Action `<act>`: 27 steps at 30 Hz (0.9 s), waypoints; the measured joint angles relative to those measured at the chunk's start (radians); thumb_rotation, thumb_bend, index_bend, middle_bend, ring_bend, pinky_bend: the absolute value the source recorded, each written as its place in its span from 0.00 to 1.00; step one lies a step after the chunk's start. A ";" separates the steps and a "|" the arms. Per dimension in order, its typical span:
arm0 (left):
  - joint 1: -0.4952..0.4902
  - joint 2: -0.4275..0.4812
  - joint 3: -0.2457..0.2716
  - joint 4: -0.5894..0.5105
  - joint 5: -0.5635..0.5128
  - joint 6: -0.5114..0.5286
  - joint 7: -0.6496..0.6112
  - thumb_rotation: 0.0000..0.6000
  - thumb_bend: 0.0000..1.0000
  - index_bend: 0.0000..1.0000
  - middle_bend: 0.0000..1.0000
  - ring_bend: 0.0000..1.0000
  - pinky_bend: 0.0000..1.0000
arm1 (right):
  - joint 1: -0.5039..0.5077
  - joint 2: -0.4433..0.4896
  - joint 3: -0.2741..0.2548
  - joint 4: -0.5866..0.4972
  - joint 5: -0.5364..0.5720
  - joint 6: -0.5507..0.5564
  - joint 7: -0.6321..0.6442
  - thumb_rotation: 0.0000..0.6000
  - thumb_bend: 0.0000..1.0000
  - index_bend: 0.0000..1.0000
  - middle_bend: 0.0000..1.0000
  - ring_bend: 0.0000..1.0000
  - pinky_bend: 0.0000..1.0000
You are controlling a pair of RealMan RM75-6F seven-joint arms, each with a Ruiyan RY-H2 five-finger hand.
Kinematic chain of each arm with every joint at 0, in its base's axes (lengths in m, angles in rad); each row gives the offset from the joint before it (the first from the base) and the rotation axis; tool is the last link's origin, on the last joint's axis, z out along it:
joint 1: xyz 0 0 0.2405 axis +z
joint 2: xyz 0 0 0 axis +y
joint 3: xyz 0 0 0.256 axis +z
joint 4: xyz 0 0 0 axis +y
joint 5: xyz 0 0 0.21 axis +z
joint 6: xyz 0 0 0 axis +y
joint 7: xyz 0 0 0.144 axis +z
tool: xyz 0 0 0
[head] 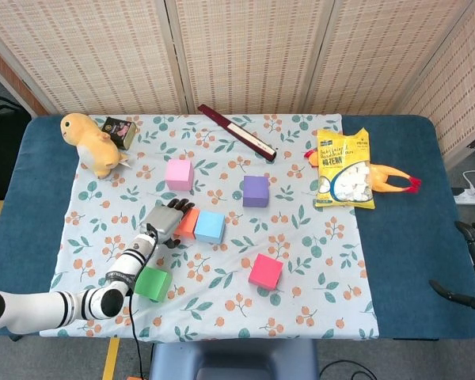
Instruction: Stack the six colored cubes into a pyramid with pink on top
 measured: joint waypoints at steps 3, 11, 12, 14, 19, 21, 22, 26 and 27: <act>-0.004 0.005 0.005 -0.005 -0.004 -0.003 0.000 1.00 0.32 0.00 0.00 0.02 0.28 | -0.001 0.000 -0.001 0.001 -0.001 0.000 0.002 0.95 0.00 0.00 0.09 0.03 0.15; -0.002 0.030 -0.005 -0.029 0.003 0.012 -0.027 1.00 0.32 0.00 0.00 0.02 0.27 | -0.003 0.000 -0.001 0.005 -0.002 0.003 0.006 0.95 0.00 0.00 0.09 0.03 0.15; 0.000 0.035 -0.008 -0.032 0.008 0.013 -0.033 1.00 0.32 0.00 0.00 0.02 0.27 | -0.003 0.000 -0.001 0.005 -0.002 0.003 0.006 0.95 0.00 0.00 0.09 0.03 0.15; 0.001 0.050 -0.012 -0.037 0.018 0.010 -0.044 1.00 0.32 0.00 0.01 0.02 0.26 | -0.003 0.000 -0.001 0.006 -0.002 0.003 0.006 0.95 0.00 0.00 0.09 0.03 0.15; -0.002 0.080 -0.021 -0.030 0.032 -0.027 -0.070 1.00 0.33 0.06 0.08 0.04 0.22 | -0.003 0.003 -0.002 0.003 -0.001 0.000 0.002 0.95 0.00 0.00 0.09 0.03 0.15; 0.001 0.098 -0.032 -0.029 0.047 -0.049 -0.102 1.00 0.31 0.13 0.13 0.08 0.20 | -0.005 0.004 -0.002 0.001 0.001 0.000 0.001 0.95 0.00 0.00 0.09 0.03 0.15; 0.004 0.106 -0.039 -0.029 0.055 -0.059 -0.121 1.00 0.31 0.14 0.15 0.10 0.20 | -0.005 0.004 -0.002 0.001 0.002 0.000 0.000 0.95 0.00 0.00 0.09 0.03 0.15; 0.028 0.143 -0.085 -0.031 0.100 -0.121 -0.248 0.98 0.34 0.25 0.25 0.18 0.23 | -0.004 0.004 -0.003 -0.001 0.002 -0.004 -0.005 0.95 0.00 0.00 0.09 0.03 0.15; 0.035 0.147 -0.098 -0.030 0.112 -0.134 -0.283 0.90 0.36 0.28 0.27 0.20 0.24 | -0.003 0.004 -0.003 -0.002 0.002 -0.005 -0.006 0.95 0.00 0.00 0.09 0.03 0.15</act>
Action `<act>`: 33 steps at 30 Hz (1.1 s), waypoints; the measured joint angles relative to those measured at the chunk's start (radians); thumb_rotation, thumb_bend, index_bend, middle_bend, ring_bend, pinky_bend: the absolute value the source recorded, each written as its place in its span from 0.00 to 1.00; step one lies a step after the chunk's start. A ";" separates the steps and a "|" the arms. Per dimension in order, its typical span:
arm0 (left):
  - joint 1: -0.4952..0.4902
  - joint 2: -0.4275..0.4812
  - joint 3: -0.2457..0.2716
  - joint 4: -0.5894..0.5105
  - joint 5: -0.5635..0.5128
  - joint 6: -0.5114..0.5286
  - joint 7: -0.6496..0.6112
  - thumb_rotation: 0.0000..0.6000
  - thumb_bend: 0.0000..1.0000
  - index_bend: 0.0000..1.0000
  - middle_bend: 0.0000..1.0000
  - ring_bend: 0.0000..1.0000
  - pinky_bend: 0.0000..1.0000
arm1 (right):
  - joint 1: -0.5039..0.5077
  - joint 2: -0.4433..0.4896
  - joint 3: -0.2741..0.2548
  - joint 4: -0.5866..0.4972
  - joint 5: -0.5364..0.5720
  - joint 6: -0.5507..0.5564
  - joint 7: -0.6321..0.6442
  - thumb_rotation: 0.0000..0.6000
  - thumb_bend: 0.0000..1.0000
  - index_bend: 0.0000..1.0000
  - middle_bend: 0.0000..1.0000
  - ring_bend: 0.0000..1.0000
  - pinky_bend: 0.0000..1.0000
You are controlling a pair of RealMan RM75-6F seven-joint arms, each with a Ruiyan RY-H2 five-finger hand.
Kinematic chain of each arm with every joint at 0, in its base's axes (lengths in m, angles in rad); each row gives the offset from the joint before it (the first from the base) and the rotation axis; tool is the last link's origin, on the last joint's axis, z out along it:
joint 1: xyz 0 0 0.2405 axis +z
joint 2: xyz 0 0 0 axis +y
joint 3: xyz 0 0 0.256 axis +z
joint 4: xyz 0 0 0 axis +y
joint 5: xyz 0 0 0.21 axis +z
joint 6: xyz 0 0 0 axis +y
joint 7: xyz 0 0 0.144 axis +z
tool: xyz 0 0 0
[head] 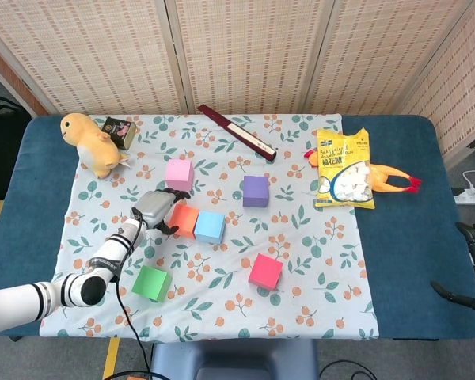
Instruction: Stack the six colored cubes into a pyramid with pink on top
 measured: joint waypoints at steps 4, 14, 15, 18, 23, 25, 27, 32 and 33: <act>0.027 0.001 -0.060 0.033 0.085 -0.058 -0.153 0.57 0.42 0.35 0.30 0.23 0.24 | 0.004 -0.001 0.000 -0.005 -0.006 -0.002 -0.006 0.95 0.00 0.00 0.09 0.03 0.15; 0.001 -0.094 -0.097 0.261 0.163 -0.198 -0.284 0.41 0.42 0.35 0.31 0.22 0.23 | 0.004 0.003 0.000 -0.013 -0.002 -0.005 -0.011 0.95 0.00 0.00 0.09 0.03 0.15; -0.008 -0.104 -0.091 0.286 0.156 -0.214 -0.289 0.41 0.42 0.35 0.31 0.22 0.23 | 0.004 0.003 0.000 -0.012 -0.001 -0.005 -0.011 0.95 0.00 0.00 0.09 0.03 0.15; -0.027 -0.131 -0.064 0.335 0.132 -0.237 -0.295 0.42 0.42 0.34 0.32 0.23 0.24 | 0.004 0.002 0.001 -0.009 0.003 -0.008 -0.008 0.95 0.00 0.00 0.09 0.03 0.15; -0.047 -0.152 -0.030 0.361 0.094 -0.241 -0.299 0.42 0.41 0.32 0.33 0.25 0.25 | 0.006 0.003 0.002 -0.008 0.004 -0.013 -0.007 0.95 0.00 0.00 0.09 0.03 0.15; -0.051 -0.154 -0.022 0.363 0.085 -0.237 -0.298 0.41 0.41 0.32 0.34 0.26 0.26 | 0.007 0.003 0.002 -0.009 0.004 -0.013 -0.009 0.95 0.00 0.00 0.09 0.03 0.15; -0.055 -0.154 -0.016 0.362 0.073 -0.233 -0.297 0.41 0.41 0.32 0.35 0.28 0.27 | 0.008 0.003 0.002 -0.010 0.004 -0.014 -0.010 0.95 0.00 0.00 0.09 0.03 0.15; -0.063 -0.149 0.005 0.356 0.055 -0.232 -0.294 0.41 0.41 0.31 0.36 0.28 0.28 | 0.007 0.002 0.002 -0.011 0.004 -0.014 -0.012 0.95 0.00 0.00 0.09 0.03 0.15; -0.065 -0.148 0.008 0.355 0.050 -0.232 -0.294 0.41 0.41 0.31 0.36 0.29 0.28 | 0.007 0.002 0.002 -0.012 0.004 -0.014 -0.012 0.95 0.00 0.00 0.09 0.03 0.15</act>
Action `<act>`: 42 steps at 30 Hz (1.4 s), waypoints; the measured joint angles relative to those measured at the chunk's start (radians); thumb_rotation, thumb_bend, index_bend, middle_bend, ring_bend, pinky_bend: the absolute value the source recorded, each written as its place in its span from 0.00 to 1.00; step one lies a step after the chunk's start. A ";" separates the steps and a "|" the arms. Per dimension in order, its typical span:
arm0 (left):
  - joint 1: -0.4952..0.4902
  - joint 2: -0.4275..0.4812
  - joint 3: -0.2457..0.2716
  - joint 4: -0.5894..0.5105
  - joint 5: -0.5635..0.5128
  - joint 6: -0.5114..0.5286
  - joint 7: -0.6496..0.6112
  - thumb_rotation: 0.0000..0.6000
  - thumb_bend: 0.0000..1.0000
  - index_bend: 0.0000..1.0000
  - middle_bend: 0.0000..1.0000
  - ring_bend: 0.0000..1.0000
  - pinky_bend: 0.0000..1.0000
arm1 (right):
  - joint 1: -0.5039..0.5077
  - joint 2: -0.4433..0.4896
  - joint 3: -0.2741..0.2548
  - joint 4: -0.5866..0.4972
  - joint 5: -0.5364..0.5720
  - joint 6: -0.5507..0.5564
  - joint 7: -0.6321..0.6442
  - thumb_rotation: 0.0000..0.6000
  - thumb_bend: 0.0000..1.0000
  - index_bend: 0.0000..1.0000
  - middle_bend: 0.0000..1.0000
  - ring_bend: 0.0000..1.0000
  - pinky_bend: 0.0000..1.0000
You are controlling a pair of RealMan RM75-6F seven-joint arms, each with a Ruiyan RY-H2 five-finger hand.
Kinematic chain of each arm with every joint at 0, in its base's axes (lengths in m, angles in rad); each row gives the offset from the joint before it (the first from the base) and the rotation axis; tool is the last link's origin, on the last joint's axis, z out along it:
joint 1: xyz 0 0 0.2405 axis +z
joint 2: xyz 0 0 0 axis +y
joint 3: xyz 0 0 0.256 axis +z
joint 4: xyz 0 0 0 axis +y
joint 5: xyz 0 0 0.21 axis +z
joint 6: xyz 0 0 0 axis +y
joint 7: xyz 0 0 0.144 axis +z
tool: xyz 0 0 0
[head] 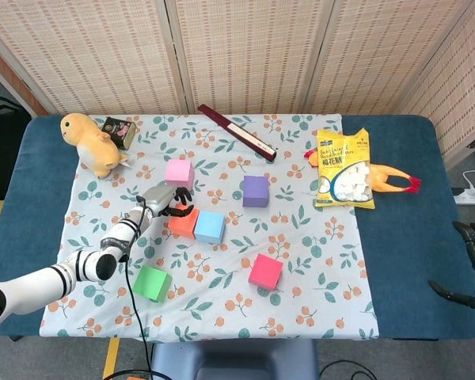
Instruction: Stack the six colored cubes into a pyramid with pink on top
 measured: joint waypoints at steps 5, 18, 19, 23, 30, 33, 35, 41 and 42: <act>-0.005 0.006 0.021 -0.011 -0.019 0.008 0.006 0.42 0.41 0.30 0.37 0.30 0.30 | 0.000 0.001 0.000 -0.003 -0.001 0.000 -0.002 0.95 0.00 0.00 0.09 0.03 0.15; -0.010 0.018 0.039 -0.047 -0.041 0.029 0.007 0.42 0.40 0.28 0.34 0.30 0.33 | 0.000 0.002 -0.001 -0.004 -0.003 0.001 -0.003 0.95 0.00 0.00 0.09 0.03 0.15; -0.011 0.018 0.040 -0.049 -0.042 0.031 0.008 0.42 0.40 0.28 0.34 0.30 0.34 | 0.000 0.003 -0.001 -0.004 -0.002 0.001 -0.003 0.95 0.00 0.00 0.09 0.03 0.15; -0.013 0.020 0.045 -0.055 -0.058 0.036 0.007 0.42 0.40 0.27 0.30 0.29 0.35 | -0.002 0.004 -0.002 -0.005 -0.003 0.004 -0.001 0.95 0.00 0.00 0.09 0.03 0.15; 0.016 0.048 0.036 -0.105 -0.034 0.093 -0.004 0.41 0.40 0.23 0.24 0.22 0.32 | 0.000 0.007 -0.001 -0.003 -0.006 0.003 0.003 0.95 0.00 0.00 0.09 0.03 0.15; 0.040 0.071 0.036 -0.135 -0.003 0.137 -0.003 0.41 0.40 0.23 0.24 0.22 0.31 | 0.002 0.007 -0.001 -0.003 -0.010 0.002 0.005 0.95 0.00 0.00 0.09 0.03 0.15; 0.059 0.094 0.042 -0.160 0.030 0.166 0.004 0.41 0.40 0.22 0.24 0.21 0.30 | 0.002 0.007 -0.002 -0.002 -0.012 0.002 0.006 0.95 0.00 0.00 0.09 0.03 0.15; 0.125 0.158 0.057 -0.249 0.164 0.213 -0.007 0.88 0.41 0.15 0.16 0.13 0.24 | 0.004 0.006 -0.003 -0.003 -0.015 0.001 0.006 0.95 0.00 0.00 0.09 0.03 0.15; 0.135 0.163 0.060 -0.259 0.191 0.221 -0.010 0.96 0.41 0.14 0.13 0.10 0.22 | 0.004 0.006 -0.003 -0.003 -0.016 0.002 0.005 0.95 0.00 0.00 0.09 0.03 0.15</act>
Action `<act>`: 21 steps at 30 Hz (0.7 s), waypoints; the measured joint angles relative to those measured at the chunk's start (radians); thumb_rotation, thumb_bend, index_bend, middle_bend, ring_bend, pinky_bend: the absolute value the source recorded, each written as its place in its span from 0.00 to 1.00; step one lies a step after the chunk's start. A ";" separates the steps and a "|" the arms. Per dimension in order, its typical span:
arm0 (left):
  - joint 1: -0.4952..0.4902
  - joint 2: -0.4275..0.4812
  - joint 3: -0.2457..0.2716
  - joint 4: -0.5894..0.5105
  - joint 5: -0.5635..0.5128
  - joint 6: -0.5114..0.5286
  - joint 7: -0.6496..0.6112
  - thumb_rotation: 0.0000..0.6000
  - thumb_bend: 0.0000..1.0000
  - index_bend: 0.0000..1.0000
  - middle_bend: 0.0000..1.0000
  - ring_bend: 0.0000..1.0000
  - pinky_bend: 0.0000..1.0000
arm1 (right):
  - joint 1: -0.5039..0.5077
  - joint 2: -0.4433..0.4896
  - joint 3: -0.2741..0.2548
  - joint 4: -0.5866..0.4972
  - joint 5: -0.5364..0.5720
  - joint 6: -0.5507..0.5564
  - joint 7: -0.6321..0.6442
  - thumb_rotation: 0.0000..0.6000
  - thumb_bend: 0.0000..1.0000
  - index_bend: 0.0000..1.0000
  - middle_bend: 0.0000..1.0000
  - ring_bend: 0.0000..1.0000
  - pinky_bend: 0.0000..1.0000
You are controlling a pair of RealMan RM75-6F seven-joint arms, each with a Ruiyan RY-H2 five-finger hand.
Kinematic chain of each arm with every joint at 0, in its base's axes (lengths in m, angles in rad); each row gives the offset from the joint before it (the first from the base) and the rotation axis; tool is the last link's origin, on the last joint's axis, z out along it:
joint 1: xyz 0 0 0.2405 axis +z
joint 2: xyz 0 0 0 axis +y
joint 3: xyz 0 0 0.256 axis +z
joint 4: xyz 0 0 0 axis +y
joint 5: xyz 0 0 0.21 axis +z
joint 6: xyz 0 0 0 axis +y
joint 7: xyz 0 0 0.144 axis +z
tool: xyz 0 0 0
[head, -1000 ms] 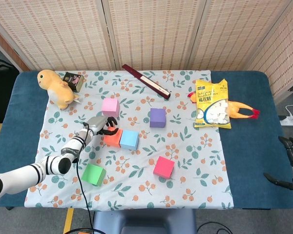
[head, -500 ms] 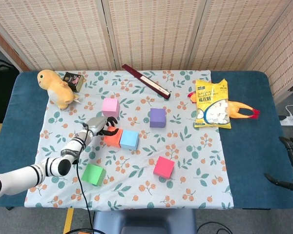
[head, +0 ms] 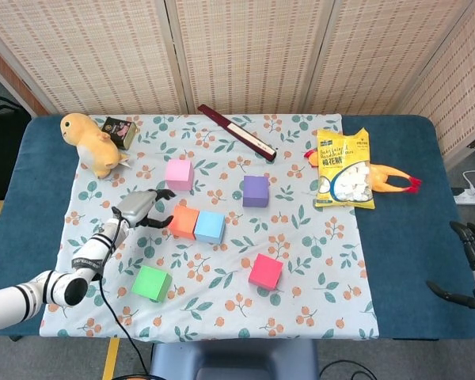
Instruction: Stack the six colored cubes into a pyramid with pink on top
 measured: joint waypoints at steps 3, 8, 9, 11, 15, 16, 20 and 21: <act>0.029 0.009 0.012 -0.024 0.098 0.029 -0.007 1.00 0.41 0.11 0.07 0.05 0.19 | 0.001 -0.001 0.000 -0.003 -0.006 0.002 -0.004 0.95 0.00 0.00 0.09 0.03 0.15; 0.051 -0.014 0.036 -0.030 0.221 0.075 0.040 1.00 0.41 0.05 0.00 0.00 0.13 | 0.000 0.004 -0.002 -0.015 -0.013 0.009 -0.014 0.95 0.00 0.00 0.09 0.03 0.15; 0.052 -0.022 0.038 -0.029 0.226 0.079 0.056 1.00 0.41 0.04 0.00 0.00 0.12 | -0.001 0.005 -0.002 -0.016 -0.013 0.011 -0.015 0.95 0.00 0.00 0.09 0.03 0.15; 0.052 -0.045 0.041 -0.027 0.233 0.088 0.089 1.00 0.40 0.02 0.00 0.00 0.11 | -0.004 0.006 -0.003 -0.020 -0.013 0.016 -0.018 0.95 0.00 0.00 0.09 0.03 0.15; 0.049 -0.081 0.042 -0.012 0.236 0.102 0.143 1.00 0.37 0.00 0.00 0.00 0.08 | -0.009 0.008 -0.005 -0.022 -0.012 0.021 -0.019 0.95 0.00 0.00 0.09 0.03 0.15; 0.048 -0.088 0.042 -0.007 0.236 0.106 0.157 1.00 0.37 0.00 0.00 0.00 0.08 | -0.010 0.008 -0.005 -0.022 -0.012 0.022 -0.020 0.95 0.00 0.00 0.09 0.03 0.15; 0.048 -0.130 0.040 0.018 0.235 0.145 0.226 1.00 0.36 0.00 0.00 0.00 0.06 | -0.011 0.009 -0.006 -0.023 -0.014 0.025 -0.019 0.95 0.00 0.00 0.09 0.03 0.15; 0.048 -0.140 0.039 0.025 0.235 0.156 0.241 1.00 0.36 0.00 0.00 0.00 0.05 | -0.011 0.009 -0.005 -0.023 -0.014 0.025 -0.019 0.95 0.00 0.00 0.09 0.03 0.15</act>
